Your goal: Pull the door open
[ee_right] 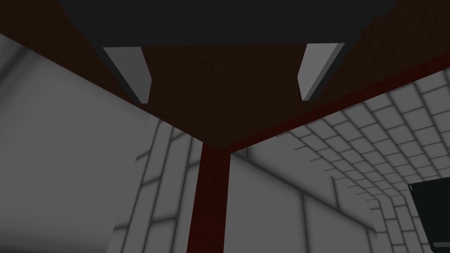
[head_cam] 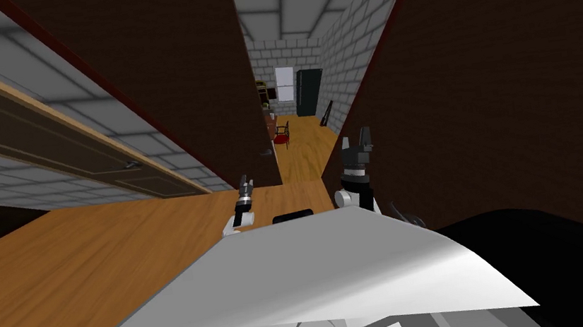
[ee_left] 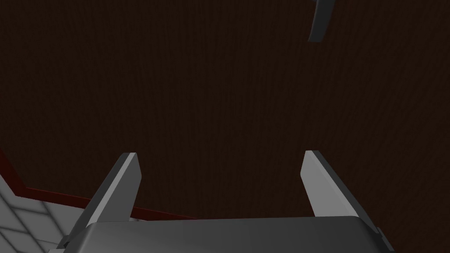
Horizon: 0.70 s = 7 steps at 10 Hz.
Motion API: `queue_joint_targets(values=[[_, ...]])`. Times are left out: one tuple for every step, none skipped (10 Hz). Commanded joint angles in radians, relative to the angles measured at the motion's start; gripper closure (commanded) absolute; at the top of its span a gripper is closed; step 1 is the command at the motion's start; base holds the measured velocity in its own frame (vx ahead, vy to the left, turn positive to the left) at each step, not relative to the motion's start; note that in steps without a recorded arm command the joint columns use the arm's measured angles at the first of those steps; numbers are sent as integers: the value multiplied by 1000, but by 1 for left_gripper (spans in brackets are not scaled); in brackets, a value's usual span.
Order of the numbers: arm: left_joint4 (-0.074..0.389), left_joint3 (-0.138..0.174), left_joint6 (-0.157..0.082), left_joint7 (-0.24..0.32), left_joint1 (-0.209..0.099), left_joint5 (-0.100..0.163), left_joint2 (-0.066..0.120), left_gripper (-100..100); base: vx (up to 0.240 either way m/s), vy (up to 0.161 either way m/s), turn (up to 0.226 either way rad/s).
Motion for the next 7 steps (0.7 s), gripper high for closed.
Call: queue_joint_targets(values=[[44,1,-10,7,-12,-2,7,-100,117,-55,-41],[72,1,-18,12,-21,-3,11,-100,107,-53,-49],[100,2,-25,16,-30,-4,15,-100,98,-54,-46],[127,2,-32,20,-39,-4,19,-100,110,-59,-46],[152,3,-39,24,-47,-5,23,-100,120,-48,-42],[178,3,-46,28,-55,-6,26,-100,111,-34,-38],[203,4,-52,32,-64,-7,30,-100,112,-41,-39]])
